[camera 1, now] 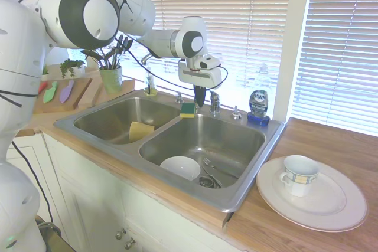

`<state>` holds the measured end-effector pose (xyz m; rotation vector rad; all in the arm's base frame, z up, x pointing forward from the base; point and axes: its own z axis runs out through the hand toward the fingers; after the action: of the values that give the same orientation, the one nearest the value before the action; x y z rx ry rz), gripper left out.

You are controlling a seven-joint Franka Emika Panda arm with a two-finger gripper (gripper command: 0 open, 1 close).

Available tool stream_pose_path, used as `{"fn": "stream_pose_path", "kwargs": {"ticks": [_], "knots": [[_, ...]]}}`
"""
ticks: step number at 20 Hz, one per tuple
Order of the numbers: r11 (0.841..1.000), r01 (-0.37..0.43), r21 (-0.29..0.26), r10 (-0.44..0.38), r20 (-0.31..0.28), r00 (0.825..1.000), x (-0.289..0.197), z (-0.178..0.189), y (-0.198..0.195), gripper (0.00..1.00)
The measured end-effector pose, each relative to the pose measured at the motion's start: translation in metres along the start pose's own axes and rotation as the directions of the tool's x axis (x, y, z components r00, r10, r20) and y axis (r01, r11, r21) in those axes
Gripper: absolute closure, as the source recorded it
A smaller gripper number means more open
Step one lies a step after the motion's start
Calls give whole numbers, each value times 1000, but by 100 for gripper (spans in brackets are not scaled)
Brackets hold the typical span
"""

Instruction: Turn on the faucet

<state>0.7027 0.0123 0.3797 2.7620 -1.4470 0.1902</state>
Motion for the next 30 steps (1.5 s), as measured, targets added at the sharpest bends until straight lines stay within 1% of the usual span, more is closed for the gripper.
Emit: {"fn": "stream_pose_path", "kwargs": {"ticks": [2, 3, 5, 8, 13, 16, 18, 22, 28, 29, 30], "knots": [[1000, -5, 2, 5, -3, 1000, 2, 0, -1, 100], [1000, -11, 14, 11, -10, 1000, 3, -1, -2, 100], [998, -24, 55, 26, -36, 999, 6, -6, -6, 100], [991, -37, 126, 48, -82, 995, 8, -10, -12, 100], [984, -53, 171, 75, -127, 989, 9, -19, -16, 100], [976, -43, 215, 77, -151, 986, 6, -27, -17, 100], [970, -33, 243, 80, -186, 979, 5, -32, -16, 100], [963, -32, 268, 100, -246, 964, 2, -40, -9, 100], [956, -18, 292, 102, -276, 956, -6, -49, -5, 100], [956, -18, 292, 102, -276, 956, -6, -49, -4, 100], [960, -20, 278, 98, -269, 958, -7, -47, -3, 100]]}}
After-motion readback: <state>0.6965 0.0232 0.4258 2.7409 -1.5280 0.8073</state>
